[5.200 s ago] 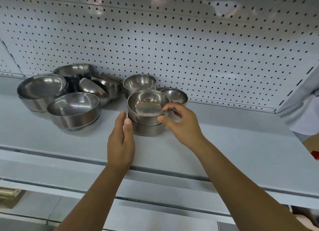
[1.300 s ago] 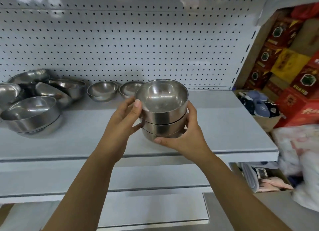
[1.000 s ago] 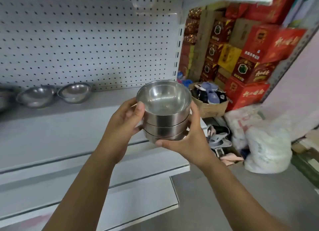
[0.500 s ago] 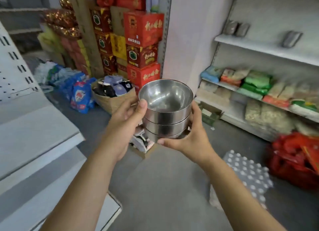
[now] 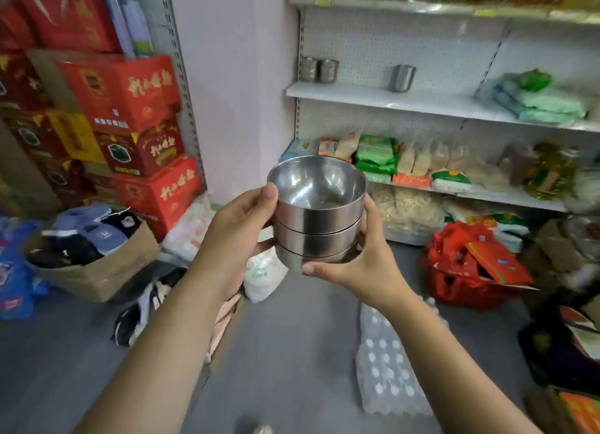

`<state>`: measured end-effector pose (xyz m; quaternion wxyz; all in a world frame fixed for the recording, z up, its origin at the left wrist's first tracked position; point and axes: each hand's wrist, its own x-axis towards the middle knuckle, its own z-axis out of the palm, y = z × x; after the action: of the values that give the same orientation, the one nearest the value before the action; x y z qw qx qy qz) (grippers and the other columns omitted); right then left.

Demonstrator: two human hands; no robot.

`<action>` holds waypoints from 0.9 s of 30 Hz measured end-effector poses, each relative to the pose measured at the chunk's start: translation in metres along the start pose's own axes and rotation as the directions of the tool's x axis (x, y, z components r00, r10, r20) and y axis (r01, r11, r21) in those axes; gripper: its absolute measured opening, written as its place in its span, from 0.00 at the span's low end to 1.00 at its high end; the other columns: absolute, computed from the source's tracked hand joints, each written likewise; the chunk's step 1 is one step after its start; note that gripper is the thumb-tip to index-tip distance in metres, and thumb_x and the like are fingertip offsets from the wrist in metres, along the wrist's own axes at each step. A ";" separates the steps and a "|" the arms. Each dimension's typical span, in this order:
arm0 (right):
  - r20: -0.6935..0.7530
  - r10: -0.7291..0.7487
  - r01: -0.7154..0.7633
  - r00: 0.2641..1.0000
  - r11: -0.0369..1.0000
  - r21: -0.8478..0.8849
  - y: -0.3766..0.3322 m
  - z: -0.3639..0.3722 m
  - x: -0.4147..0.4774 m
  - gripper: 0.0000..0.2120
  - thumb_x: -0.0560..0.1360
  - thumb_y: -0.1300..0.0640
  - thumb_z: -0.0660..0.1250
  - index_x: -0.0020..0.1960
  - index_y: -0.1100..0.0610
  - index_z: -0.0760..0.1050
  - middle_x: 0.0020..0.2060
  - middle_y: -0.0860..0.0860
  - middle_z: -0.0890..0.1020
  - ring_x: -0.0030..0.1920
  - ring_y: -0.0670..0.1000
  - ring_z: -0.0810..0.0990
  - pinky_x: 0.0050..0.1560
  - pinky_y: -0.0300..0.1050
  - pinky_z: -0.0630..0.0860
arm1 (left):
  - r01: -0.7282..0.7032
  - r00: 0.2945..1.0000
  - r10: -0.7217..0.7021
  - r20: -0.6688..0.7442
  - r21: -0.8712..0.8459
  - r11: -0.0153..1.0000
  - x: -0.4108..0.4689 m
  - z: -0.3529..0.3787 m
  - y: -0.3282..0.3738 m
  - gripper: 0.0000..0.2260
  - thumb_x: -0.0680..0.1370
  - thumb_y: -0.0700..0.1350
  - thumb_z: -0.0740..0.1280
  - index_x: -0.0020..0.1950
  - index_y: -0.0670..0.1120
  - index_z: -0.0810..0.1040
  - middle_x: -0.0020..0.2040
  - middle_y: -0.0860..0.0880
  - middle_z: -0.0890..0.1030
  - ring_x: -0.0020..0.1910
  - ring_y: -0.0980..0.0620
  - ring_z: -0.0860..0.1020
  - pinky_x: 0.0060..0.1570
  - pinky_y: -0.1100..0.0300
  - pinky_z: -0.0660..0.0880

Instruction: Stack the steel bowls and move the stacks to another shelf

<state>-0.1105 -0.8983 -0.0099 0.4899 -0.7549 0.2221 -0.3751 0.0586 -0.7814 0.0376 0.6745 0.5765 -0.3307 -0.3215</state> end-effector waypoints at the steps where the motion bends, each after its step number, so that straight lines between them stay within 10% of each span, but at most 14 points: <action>1: -0.012 -0.003 0.003 1.000 1.000 0.005 0.001 -0.001 0.017 0.60 0.59 0.63 0.87 0.76 0.38 0.53 0.68 0.41 0.76 0.64 0.35 0.78 0.56 0.29 0.76 | -0.004 1.000 0.003 0.016 0.010 1.000 0.020 0.000 0.004 0.19 0.76 0.61 0.67 0.61 0.53 0.83 0.58 0.55 0.85 0.60 0.53 0.83 0.61 0.44 0.79; 10: -0.170 -0.044 0.036 0.985 0.998 -0.053 0.010 -0.005 0.176 0.63 0.56 0.50 0.89 0.80 0.42 0.52 0.69 0.46 0.77 0.68 0.44 0.78 0.67 0.49 0.79 | -0.041 0.989 0.037 0.144 0.024 0.999 0.196 -0.004 0.056 0.22 0.70 0.63 0.71 0.55 0.49 0.84 0.52 0.51 0.87 0.58 0.47 0.84 0.60 0.41 0.79; 27: -0.359 -0.008 -0.025 0.933 0.996 -0.086 0.120 -0.112 0.341 0.60 0.57 0.59 0.89 0.79 0.45 0.58 0.68 0.40 0.77 0.67 0.38 0.77 0.64 0.37 0.77 | 0.030 0.931 -0.032 0.364 0.013 0.999 0.430 0.116 0.007 0.23 0.74 0.61 0.68 0.62 0.48 0.83 0.52 0.54 0.86 0.52 0.54 0.85 0.61 0.44 0.79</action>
<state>0.0172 -1.2529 0.0276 0.4088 -0.6937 0.3275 -0.4944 0.2113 -1.1967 0.0906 0.5942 0.5144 -0.4421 -0.4322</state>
